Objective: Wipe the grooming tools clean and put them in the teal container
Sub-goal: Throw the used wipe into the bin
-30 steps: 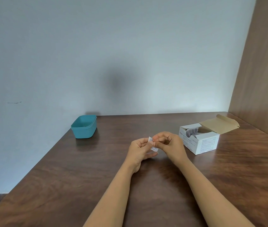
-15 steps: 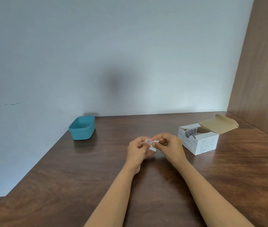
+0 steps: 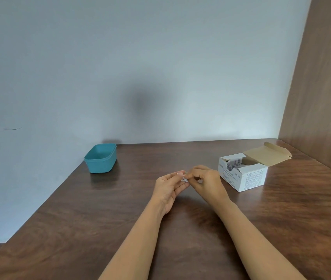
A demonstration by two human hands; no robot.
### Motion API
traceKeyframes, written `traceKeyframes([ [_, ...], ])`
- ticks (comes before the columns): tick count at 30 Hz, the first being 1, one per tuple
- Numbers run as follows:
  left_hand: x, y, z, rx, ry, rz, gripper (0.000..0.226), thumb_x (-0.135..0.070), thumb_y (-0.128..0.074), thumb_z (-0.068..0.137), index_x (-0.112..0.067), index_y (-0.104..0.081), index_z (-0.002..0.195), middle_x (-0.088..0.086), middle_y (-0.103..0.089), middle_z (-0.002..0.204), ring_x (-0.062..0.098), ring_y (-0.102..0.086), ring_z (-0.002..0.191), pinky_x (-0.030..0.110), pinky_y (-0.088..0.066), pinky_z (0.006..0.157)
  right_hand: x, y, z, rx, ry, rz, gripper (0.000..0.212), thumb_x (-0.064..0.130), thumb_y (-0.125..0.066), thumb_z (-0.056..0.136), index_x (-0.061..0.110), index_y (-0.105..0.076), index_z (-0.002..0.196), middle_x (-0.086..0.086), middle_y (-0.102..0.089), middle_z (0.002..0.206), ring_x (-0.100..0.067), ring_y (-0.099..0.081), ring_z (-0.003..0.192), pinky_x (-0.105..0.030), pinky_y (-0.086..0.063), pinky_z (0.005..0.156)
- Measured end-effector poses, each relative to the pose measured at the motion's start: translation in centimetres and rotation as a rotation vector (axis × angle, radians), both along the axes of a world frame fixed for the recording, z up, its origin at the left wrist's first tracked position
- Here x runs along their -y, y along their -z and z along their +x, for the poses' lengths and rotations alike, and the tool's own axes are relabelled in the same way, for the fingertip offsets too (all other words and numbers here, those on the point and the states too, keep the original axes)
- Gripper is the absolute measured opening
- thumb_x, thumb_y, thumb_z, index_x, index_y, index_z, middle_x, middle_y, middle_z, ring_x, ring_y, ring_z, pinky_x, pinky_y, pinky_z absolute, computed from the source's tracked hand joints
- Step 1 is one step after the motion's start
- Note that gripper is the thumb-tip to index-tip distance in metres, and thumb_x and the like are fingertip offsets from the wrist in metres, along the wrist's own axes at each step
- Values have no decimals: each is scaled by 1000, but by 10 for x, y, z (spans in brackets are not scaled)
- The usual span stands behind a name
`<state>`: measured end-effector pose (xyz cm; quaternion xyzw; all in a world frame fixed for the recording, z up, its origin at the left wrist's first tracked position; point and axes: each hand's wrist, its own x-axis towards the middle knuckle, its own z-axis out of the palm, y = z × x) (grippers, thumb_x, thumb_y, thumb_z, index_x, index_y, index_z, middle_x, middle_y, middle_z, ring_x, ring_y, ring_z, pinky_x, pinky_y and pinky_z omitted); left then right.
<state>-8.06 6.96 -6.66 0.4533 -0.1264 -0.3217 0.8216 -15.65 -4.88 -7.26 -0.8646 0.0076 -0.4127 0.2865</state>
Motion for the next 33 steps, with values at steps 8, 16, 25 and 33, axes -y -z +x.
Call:
traceKeyframes([
  [8, -1, 1, -6, 126, -64, 53, 15, 4, -51, 94, 4, -64, 103, 18, -71, 92, 21, -73, 82, 27, -60, 73, -5, 7, -5, -25, -45, 557, 16, 9, -66, 84, 20, -74, 92, 3, -72, 84, -12, -67, 83, -28, -54, 77],
  [16, 2, -2, -35, 224, -59, 121, 13, 0, -56, 92, -1, -67, 100, 15, -72, 92, 21, -71, 83, 23, -59, 73, -12, 7, -26, -17, -12, 770, 7, 15, -76, 79, 19, -77, 85, -7, -73, 73, -18, -65, 66, -30, -58, 67],
  [25, -3, -3, -82, 416, -58, 252, 7, -3, -68, 86, -7, -72, 86, 16, -71, 82, 14, -70, 69, 21, -58, 65, -27, 5, -90, -5, -30, 953, 17, 16, -82, 69, 3, -75, 78, -16, -65, 63, -15, -53, 56, -21, -45, 52],
  [33, -14, -6, -174, 679, -14, 414, 12, -11, -66, 87, -14, -68, 76, 2, -71, 70, 9, -70, 60, 22, -58, 63, -46, 14, -191, 78, 5, 1012, 13, 1, -73, 77, -7, -64, 80, -18, -64, 69, -15, -57, 60, -19, -44, 55],
])
